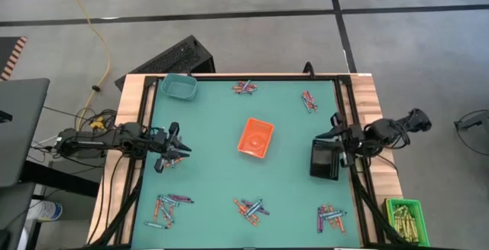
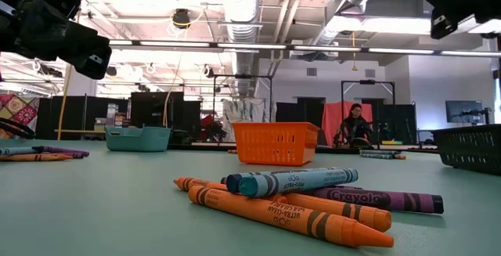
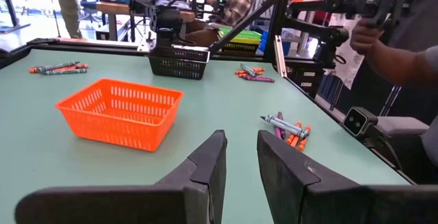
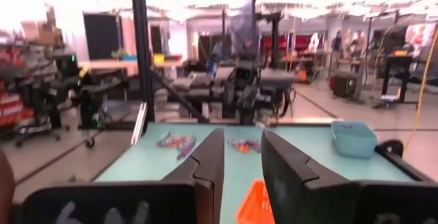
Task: Sort crayons
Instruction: Put the blue crayon into the blue bin
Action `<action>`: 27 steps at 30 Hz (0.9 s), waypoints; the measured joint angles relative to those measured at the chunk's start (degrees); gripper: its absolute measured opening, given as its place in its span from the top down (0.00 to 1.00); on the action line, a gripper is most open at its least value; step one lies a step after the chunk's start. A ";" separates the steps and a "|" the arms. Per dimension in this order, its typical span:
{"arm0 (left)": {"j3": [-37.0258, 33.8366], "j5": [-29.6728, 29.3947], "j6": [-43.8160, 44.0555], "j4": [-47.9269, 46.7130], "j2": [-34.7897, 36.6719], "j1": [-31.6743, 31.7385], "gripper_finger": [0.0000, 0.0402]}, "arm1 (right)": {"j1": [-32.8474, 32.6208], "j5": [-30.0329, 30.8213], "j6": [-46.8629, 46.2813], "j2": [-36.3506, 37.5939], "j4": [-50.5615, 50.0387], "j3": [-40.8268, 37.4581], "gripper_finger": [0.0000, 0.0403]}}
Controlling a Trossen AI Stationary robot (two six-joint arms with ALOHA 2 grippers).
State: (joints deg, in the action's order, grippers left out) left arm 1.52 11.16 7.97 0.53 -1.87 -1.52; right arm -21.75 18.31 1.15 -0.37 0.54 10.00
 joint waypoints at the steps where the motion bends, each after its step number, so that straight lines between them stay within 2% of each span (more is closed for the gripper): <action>1: 0.00 -0.02 0.00 -0.02 0.01 0.00 0.82 | 0.43 0.53 0.47 -0.33 0.75 0.00 0.76; 5: 0.00 -0.01 -0.01 0.00 0.02 0.00 0.82 | 2.79 3.83 5.06 -4.08 4.62 0.00 0.76; 12: 0.00 -0.02 0.00 0.00 0.02 0.00 0.82 | 9.17 4.17 11.19 -16.77 14.75 0.88 0.76; 18: 0.00 -0.01 0.00 -0.01 0.01 0.00 0.82 | 16.51 4.22 10.48 -29.97 13.79 6.00 0.76; 27: 0.00 0.00 -0.01 -0.02 0.02 0.00 0.82 | 27.37 4.28 6.55 -45.50 1.97 17.03 0.75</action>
State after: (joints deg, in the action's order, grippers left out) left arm 1.52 11.16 7.96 0.51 -1.85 -1.52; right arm 5.62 22.59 7.70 -45.88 2.51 27.03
